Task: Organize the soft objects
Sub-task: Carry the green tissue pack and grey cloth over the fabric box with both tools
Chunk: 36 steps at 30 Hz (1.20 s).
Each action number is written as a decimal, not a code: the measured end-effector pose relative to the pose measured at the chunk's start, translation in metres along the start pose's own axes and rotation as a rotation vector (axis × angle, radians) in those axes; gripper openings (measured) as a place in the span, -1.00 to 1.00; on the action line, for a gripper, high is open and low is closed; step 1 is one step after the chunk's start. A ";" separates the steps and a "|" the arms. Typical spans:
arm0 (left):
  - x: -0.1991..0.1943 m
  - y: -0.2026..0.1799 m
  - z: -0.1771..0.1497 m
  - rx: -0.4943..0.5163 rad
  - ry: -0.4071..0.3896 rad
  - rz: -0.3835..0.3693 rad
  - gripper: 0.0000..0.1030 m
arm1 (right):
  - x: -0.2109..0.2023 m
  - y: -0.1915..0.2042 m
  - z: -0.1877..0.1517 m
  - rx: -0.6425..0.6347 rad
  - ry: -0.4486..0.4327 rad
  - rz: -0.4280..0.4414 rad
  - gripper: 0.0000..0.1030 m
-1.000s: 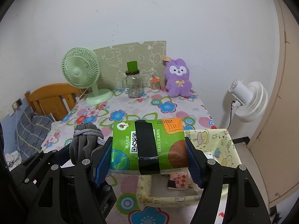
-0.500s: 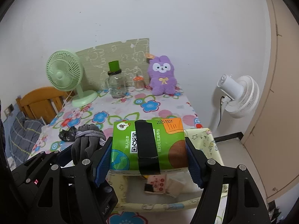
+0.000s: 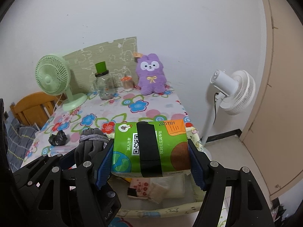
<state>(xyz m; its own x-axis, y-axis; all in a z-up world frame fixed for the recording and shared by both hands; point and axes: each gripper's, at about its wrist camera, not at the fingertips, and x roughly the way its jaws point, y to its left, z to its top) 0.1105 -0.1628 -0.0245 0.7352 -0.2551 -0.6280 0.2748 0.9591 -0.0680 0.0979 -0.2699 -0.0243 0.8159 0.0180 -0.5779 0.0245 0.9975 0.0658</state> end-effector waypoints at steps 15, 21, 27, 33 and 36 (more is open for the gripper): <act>0.034 -0.024 0.000 0.037 0.073 -0.051 -0.07 | 0.020 -0.031 -0.006 0.040 0.042 -0.038 0.43; 0.047 -0.027 -0.003 0.041 0.115 -0.056 -0.06 | 0.031 -0.039 -0.009 0.051 0.070 -0.042 0.43; 0.049 -0.025 -0.012 0.048 0.166 -0.039 -0.03 | 0.039 -0.035 -0.016 0.032 0.099 -0.018 0.43; 0.045 -0.020 -0.022 0.043 0.195 -0.046 -0.03 | 0.047 -0.028 -0.023 0.037 0.126 0.013 0.43; 0.042 -0.018 -0.024 0.042 0.196 -0.039 -0.03 | 0.048 -0.026 -0.027 0.053 0.129 0.038 0.43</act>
<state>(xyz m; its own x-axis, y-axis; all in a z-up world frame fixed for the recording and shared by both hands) 0.1220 -0.1879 -0.0684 0.5900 -0.2598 -0.7645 0.3294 0.9419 -0.0660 0.1210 -0.2934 -0.0754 0.7362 0.0676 -0.6734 0.0287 0.9910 0.1308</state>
